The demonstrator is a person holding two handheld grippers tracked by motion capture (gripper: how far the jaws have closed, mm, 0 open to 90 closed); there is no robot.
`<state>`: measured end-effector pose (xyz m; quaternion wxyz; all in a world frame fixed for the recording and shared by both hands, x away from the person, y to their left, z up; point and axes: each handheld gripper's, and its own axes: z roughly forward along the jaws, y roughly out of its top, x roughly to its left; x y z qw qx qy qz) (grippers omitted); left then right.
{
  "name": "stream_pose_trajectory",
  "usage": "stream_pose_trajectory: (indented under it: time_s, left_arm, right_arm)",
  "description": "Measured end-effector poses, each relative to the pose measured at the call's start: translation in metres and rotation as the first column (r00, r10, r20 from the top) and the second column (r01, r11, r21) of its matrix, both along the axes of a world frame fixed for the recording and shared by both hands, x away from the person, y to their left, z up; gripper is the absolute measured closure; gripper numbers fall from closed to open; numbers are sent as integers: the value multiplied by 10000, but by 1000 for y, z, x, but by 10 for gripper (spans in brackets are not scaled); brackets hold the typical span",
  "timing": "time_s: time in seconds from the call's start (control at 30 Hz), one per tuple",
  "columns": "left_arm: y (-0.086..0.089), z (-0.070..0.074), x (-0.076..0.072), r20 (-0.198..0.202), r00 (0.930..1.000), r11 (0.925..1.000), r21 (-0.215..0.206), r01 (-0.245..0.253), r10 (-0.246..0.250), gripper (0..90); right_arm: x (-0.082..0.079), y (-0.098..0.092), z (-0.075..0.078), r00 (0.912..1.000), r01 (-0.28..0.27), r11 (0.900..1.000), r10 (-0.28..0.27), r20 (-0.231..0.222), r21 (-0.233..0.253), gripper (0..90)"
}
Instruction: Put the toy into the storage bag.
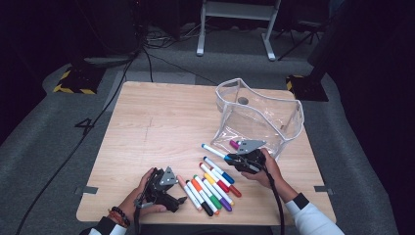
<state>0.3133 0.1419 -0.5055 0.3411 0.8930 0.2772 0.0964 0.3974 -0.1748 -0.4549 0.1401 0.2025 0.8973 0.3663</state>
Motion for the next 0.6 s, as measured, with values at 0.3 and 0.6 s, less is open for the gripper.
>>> stream_pose_trajectory:
  time_s: [0.3, 0.6]
  left_arm:
    - [0, 0, 0, -1, 10000, 10000, 0, 2, -2, 4]
    - [0, 0, 0, -9, 10000, 10000, -2, 12, -12, 4]
  right_arm:
    - [-19, -13, 53, 9945, -32, 9999, 16, 1047, 147, 755]
    - [-24, -31, 105, 9857, 5, 9993, -67, 1684, 369, 755]
